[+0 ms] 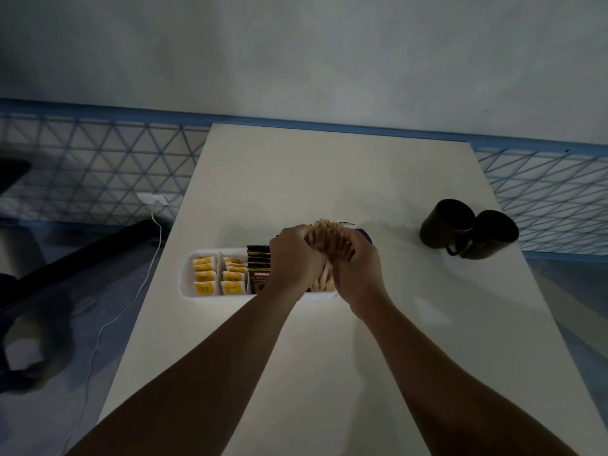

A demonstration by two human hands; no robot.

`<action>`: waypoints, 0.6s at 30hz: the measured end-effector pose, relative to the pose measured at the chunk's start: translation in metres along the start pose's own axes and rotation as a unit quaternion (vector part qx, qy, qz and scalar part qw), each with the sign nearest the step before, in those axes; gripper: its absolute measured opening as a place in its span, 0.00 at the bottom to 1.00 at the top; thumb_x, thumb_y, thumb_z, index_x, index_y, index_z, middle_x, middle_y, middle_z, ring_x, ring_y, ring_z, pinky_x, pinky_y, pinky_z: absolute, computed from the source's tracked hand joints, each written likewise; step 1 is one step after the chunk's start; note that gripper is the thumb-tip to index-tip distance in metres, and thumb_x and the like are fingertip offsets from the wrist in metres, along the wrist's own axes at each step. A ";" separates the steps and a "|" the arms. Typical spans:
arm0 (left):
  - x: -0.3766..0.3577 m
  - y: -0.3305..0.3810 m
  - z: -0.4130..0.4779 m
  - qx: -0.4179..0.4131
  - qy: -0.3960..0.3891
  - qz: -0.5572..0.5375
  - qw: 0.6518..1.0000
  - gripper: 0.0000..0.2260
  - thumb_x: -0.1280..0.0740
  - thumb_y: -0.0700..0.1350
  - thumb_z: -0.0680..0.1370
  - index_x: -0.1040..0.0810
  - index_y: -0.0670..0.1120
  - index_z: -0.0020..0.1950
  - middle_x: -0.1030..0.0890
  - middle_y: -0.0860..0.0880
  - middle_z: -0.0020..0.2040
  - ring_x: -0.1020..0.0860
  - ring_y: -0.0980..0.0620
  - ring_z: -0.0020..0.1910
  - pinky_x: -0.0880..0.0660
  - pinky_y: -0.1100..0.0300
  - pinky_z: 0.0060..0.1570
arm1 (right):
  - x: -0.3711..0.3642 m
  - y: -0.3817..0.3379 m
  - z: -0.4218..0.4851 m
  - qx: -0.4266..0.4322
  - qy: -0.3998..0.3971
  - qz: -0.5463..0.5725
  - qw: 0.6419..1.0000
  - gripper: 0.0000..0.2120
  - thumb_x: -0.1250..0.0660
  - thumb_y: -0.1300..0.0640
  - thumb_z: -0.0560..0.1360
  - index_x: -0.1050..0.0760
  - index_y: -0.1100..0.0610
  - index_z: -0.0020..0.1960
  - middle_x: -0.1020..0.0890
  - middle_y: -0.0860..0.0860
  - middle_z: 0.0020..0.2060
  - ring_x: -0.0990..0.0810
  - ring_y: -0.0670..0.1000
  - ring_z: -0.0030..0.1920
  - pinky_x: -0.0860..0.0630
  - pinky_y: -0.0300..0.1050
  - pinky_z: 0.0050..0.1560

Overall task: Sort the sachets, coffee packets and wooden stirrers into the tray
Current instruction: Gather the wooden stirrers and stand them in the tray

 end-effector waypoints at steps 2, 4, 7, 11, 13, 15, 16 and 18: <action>0.005 0.003 0.000 -0.017 -0.003 0.002 1.000 0.08 0.33 0.40 0.76 0.15 0.44 0.50 0.14 0.46 0.44 0.18 0.47 0.45 0.22 0.55 0.51 | 0.001 -0.006 -0.001 0.019 0.018 -0.033 0.999 0.09 0.31 0.60 0.78 0.20 0.53 0.57 0.18 0.38 0.42 0.19 0.36 0.44 0.27 0.26 0.42; 0.009 0.005 0.000 -0.031 -0.005 0.011 0.999 0.10 0.33 0.39 0.76 0.15 0.44 0.53 0.14 0.47 0.47 0.18 0.49 0.47 0.25 0.62 0.51 | 0.004 -0.010 -0.001 0.037 0.027 -0.072 0.996 0.11 0.33 0.63 0.77 0.21 0.53 0.58 0.19 0.38 0.42 0.20 0.39 0.44 0.29 0.24 0.42; 0.012 0.004 0.004 -0.046 -0.010 0.035 0.998 0.11 0.34 0.36 0.75 0.15 0.43 0.54 0.14 0.47 0.48 0.18 0.50 0.48 0.32 0.68 0.48 | 0.006 -0.016 -0.001 0.065 0.042 -0.127 0.989 0.17 0.35 0.67 0.75 0.23 0.57 0.62 0.21 0.42 0.47 0.22 0.44 0.49 0.29 0.29 0.48; 0.012 -0.003 0.010 -0.044 0.001 0.048 0.998 0.11 0.33 0.38 0.76 0.17 0.43 0.57 0.15 0.45 0.51 0.18 0.47 0.52 0.27 0.61 0.56 | 0.007 -0.016 0.004 0.100 0.086 -0.152 0.980 0.16 0.36 0.64 0.77 0.24 0.56 0.65 0.19 0.51 0.55 0.21 0.48 0.54 0.24 0.42 0.55; 0.013 -0.005 0.012 -0.042 0.001 0.050 0.998 0.13 0.32 0.40 0.77 0.19 0.43 0.61 0.16 0.45 0.54 0.19 0.47 0.56 0.27 0.56 0.61 | 0.012 -0.015 0.006 0.097 0.102 -0.148 0.979 0.17 0.35 0.64 0.76 0.24 0.56 0.64 0.20 0.51 0.55 0.20 0.49 0.53 0.22 0.44 0.55; 0.014 -0.006 0.015 -0.038 -0.013 0.050 0.998 0.17 0.32 0.40 0.76 0.22 0.42 0.65 0.17 0.45 0.57 0.21 0.47 0.58 0.29 0.57 0.63 | 0.019 -0.012 0.007 0.070 0.115 -0.153 0.979 0.19 0.34 0.64 0.76 0.25 0.56 0.66 0.21 0.50 0.57 0.22 0.46 0.53 0.25 0.36 0.53; 0.014 -0.006 0.016 -0.033 -0.023 0.050 0.998 0.19 0.32 0.39 0.76 0.24 0.42 0.67 0.18 0.45 0.59 0.22 0.47 0.60 0.30 0.59 0.63 | 0.023 -0.010 0.007 0.055 0.122 -0.154 0.979 0.20 0.33 0.63 0.76 0.25 0.56 0.68 0.21 0.49 0.58 0.23 0.44 0.53 0.27 0.31 0.51; 0.016 -0.005 0.017 -0.030 -0.044 0.050 0.997 0.23 0.32 0.39 0.77 0.28 0.44 0.71 0.22 0.44 0.64 0.24 0.47 0.63 0.31 0.60 0.62 | 0.031 -0.005 0.007 0.024 0.137 -0.155 0.978 0.20 0.32 0.60 0.77 0.26 0.56 0.69 0.22 0.49 0.60 0.23 0.43 0.53 0.32 0.23 0.44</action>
Point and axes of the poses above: each hand's wrist, its own z-axis towards the middle knuckle, its own x-axis out of the back of the hand, y = z × x, the point moved 1 cm from there along z, towards the middle knuckle
